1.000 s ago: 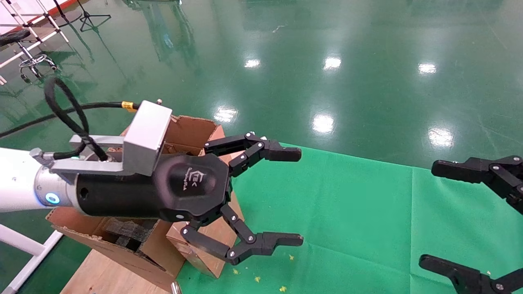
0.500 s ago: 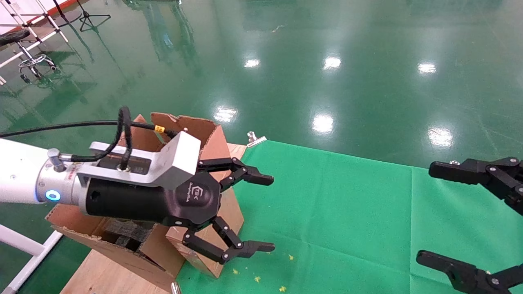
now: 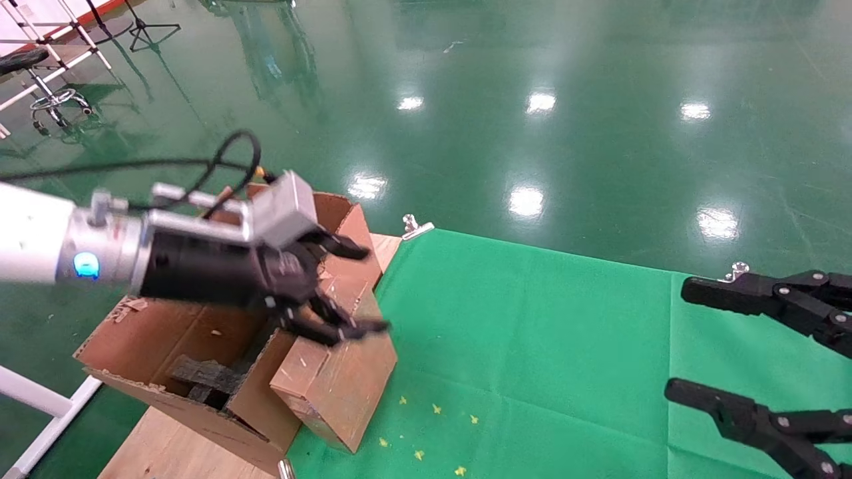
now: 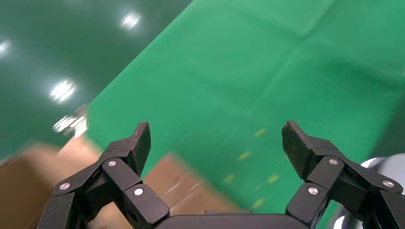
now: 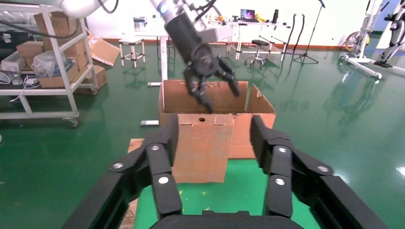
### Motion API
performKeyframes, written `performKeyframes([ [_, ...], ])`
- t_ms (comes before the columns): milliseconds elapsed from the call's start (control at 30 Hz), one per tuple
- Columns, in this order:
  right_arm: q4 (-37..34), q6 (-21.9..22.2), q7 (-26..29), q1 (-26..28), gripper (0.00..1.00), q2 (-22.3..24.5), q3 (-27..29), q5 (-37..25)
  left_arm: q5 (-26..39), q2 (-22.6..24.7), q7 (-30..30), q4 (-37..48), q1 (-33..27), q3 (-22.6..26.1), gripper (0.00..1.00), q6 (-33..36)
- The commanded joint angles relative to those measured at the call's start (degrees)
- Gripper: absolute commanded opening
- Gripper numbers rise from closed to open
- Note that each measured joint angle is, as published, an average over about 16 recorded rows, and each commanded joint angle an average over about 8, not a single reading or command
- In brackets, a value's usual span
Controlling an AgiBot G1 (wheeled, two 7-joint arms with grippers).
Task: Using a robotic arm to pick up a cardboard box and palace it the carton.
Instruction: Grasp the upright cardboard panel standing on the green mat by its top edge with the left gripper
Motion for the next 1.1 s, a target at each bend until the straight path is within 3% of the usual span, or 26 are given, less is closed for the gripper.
performKeyframes([
  [33, 0.0, 0.0, 0.0, 0.0, 0.0, 0.0, 0.0, 0.0, 5.1, 0.2, -4.2, -0.1, -3.7, 1.3, 1.0, 0.6],
  [167, 0.0, 0.0, 0.0, 0.0, 0.0, 0.0, 0.0, 0.0, 9.6, 1.5, -13.5, 0.1, -7.8, 3.8, 1.0, 3.3],
  [367, 0.0, 0.0, 0.0, 0.0, 0.0, 0.0, 0.0, 0.0, 10.1, 2.8, -23.5, 0.2, -8.5, 6.8, 1.0, 4.0],
  [733, 0.0, 0.0, 0.0, 0.0, 0.0, 0.0, 0.0, 0.0, 15.7, 4.1, -29.7, -0.5, -10.9, 13.2, 1.0, 4.0],
  [1100, 0.0, 0.0, 0.0, 0.0, 0.0, 0.0, 0.0, 0.0, 13.6, 3.6, -34.5, -0.5, -10.1, 16.9, 1.0, 3.0],
])
